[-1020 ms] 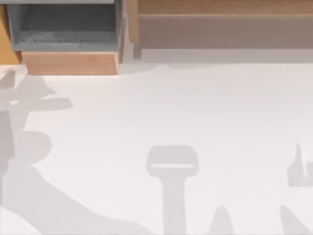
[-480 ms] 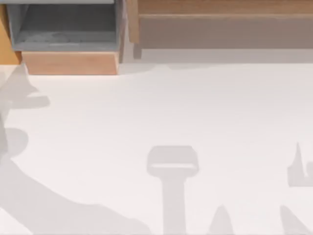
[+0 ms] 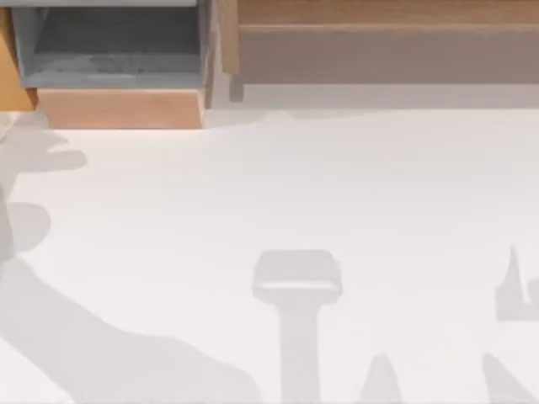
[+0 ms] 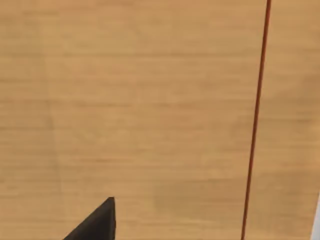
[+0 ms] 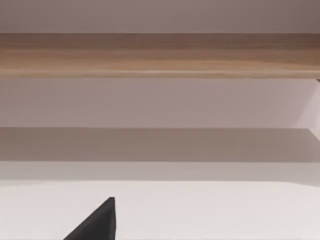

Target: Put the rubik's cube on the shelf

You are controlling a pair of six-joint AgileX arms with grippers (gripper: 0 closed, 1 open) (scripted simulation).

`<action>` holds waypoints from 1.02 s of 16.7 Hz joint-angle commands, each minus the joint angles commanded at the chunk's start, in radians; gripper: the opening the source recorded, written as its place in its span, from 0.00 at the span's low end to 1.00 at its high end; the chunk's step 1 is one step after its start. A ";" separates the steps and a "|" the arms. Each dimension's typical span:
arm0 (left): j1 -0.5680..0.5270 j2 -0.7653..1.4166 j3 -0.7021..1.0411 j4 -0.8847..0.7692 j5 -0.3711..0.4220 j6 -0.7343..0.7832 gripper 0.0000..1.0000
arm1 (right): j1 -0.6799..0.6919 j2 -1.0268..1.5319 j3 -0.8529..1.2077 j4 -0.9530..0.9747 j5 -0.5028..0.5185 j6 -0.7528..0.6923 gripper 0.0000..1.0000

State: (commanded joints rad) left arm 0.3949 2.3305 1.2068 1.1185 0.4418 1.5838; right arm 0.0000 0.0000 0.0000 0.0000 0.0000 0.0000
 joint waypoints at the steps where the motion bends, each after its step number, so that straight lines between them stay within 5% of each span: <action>1: -0.001 0.004 0.007 -0.004 -0.001 0.000 1.00 | 0.000 0.000 0.000 0.000 0.000 0.000 1.00; 4: -0.001 0.004 0.008 -0.004 -0.001 0.000 1.00 | 0.000 0.000 0.000 0.000 0.000 0.000 1.00; 17: -0.001 0.004 0.008 -0.004 -0.001 0.000 0.02 | 0.000 0.000 0.000 0.000 0.000 0.000 1.00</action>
State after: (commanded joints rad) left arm 0.3935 2.3343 1.2146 1.1146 0.4404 1.5838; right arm 0.0000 0.0000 0.0000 0.0000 0.0000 0.0000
